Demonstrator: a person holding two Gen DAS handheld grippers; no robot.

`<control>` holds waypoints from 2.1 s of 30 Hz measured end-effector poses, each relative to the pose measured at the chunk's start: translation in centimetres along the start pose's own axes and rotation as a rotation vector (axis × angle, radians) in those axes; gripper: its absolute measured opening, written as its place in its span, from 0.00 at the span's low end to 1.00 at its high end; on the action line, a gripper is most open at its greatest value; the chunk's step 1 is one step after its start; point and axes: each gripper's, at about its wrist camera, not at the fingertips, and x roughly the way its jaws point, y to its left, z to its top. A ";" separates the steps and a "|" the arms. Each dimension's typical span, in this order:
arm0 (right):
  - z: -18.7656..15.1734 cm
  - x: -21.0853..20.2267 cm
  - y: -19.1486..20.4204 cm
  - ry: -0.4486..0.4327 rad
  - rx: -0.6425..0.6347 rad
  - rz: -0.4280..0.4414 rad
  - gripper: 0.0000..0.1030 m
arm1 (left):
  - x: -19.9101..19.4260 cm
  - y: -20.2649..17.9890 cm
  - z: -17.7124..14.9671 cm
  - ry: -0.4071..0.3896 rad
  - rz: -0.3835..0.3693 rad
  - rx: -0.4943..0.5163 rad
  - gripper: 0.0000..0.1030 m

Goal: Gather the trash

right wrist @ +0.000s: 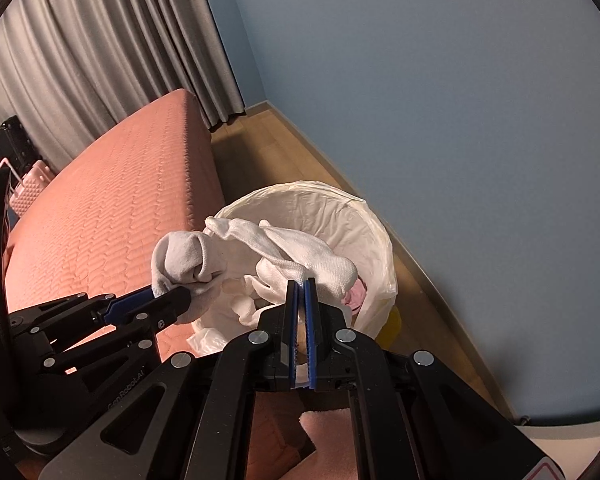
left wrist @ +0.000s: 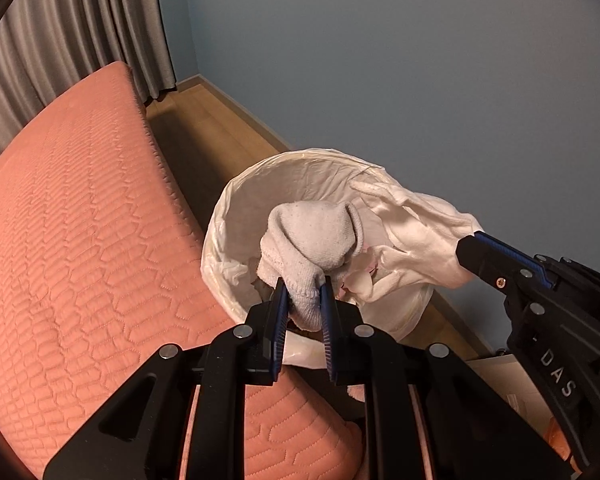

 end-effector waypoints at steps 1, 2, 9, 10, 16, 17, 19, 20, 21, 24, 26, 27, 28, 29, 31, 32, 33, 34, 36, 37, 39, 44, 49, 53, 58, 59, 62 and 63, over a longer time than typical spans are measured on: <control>0.0 0.1 0.0 0.001 0.000 0.000 0.03 | 0.1 -0.1 0.1 0.001 0.000 0.001 0.15; 0.0 0.2 0.0 0.001 0.002 -0.001 0.03 | 0.2 -0.2 0.1 0.002 -0.001 0.001 0.15; -0.2 0.6 0.4 0.003 0.002 0.001 0.03 | 0.2 -0.5 0.3 -0.002 0.001 0.005 0.17; -0.1 0.6 0.2 0.003 0.002 0.002 0.03 | 0.1 -0.4 0.2 -0.008 0.005 0.004 0.18; -0.1 0.6 0.3 0.001 -0.008 0.008 0.04 | 0.0 0.1 0.3 -0.021 0.035 -0.019 0.34; -0.1 0.6 0.4 0.001 -0.010 0.009 0.04 | -0.1 0.3 0.3 -0.025 0.042 -0.026 0.38; 0.0 0.6 0.6 0.000 -0.014 0.008 0.04 | -0.2 0.6 0.4 -0.029 0.050 -0.036 0.40; 0.0 0.6 0.7 -0.001 -0.017 0.009 0.04 | -0.3 0.7 0.3 -0.030 0.051 -0.040 0.41; 0.0 0.6 0.7 -0.001 -0.021 0.009 0.04 | -0.4 0.9 0.3 -0.031 0.053 -0.043 0.41; 0.1 0.7 1.1 0.001 -0.031 0.009 0.06 | -0.5 1.3 0.4 -0.031 0.056 -0.050 0.41; 0.2 0.6 1.4 -0.005 -0.034 0.005 0.07 | -0.6 1.5 0.4 -0.031 0.057 -0.055 0.41; 0.3 0.5 1.4 -0.008 -0.036 0.006 0.07 | -0.7 1.5 0.3 -0.032 0.056 -0.058 0.41; 0.4 0.5 1.5 -0.007 -0.037 0.008 0.07 | -0.7 1.6 0.3 -0.031 0.056 -0.060 0.41; 0.4 0.5 1.6 -0.007 -0.038 0.010 0.07 | -0.8 1.7 0.3 -0.031 0.057 -0.062 0.41; 0.4 0.5 1.7 -0.007 -0.042 0.009 0.07 | -0.8 1.9 0.0 -0.031 0.058 -0.067 0.41; 0.5 0.5 1.8 -0.006 -0.044 0.009 0.07 | -0.9 2.0 0.0 -0.030 0.059 -0.069 0.41; 0.4 0.5 1.9 -0.006 -0.045 0.008 0.07 | -0.9 2.1 -0.1 -0.030 0.060 -0.071 0.41; 0.5 0.5 2.0 -0.006 -0.047 0.008 0.07 | -0.9 2.2 -0.2 -0.030 0.061 -0.073 0.41; 0.5 0.3 2.2 -0.006 -0.052 0.007 0.07 | -1.1 2.3 -0.3 -0.030 0.062 -0.079 0.41; 0.5 0.3 2.3 -0.006 -0.053 0.007 0.07 | -1.1 2.4 -0.3 -0.031 0.063 -0.080 0.41; 0.4 0.1 2.5 -0.006 -0.057 0.008 0.07 | -1.3 2.4 -0.4 -0.033 0.066 -0.084 0.41; 0.3 -0.3 3.1 -0.009 -0.066 0.008 0.07 | -1.8 2.8 -0.7 -0.042 0.074 -0.088 0.47; 0.4 -0.8 3.6 -0.014 -0.075 0.005 0.10 | -2.3 3.3 -1.0 -0.051 0.082 -0.097 0.49; 0.3 -1.3 4.1 -0.019 -0.084 0.001 0.14 | -2.9 3.6 -1.4 -0.061 0.089 -0.104 0.54; 0.0 -2.1 4.7 -0.024 -0.096 0.001 0.20 | -3.6 4.0 -1.8 -0.069 0.093 -0.107 0.56; 0.0 -2.2 4.8 -0.025 -0.097 0.002 0.21 | -3.8 4.1 -2.0 -0.072 0.095 -0.110 0.57; -0.2 -2.6 5.1 -0.028 -0.103 0.001 0.21 | -4.3 4.4 -2.3 -0.076 0.100 -0.118 0.59; -0.3 -2.7 5.2 -0.028 -0.105 0.002 0.21 | -4.4 4.5 -2.5 -0.077 0.101 -0.120 0.59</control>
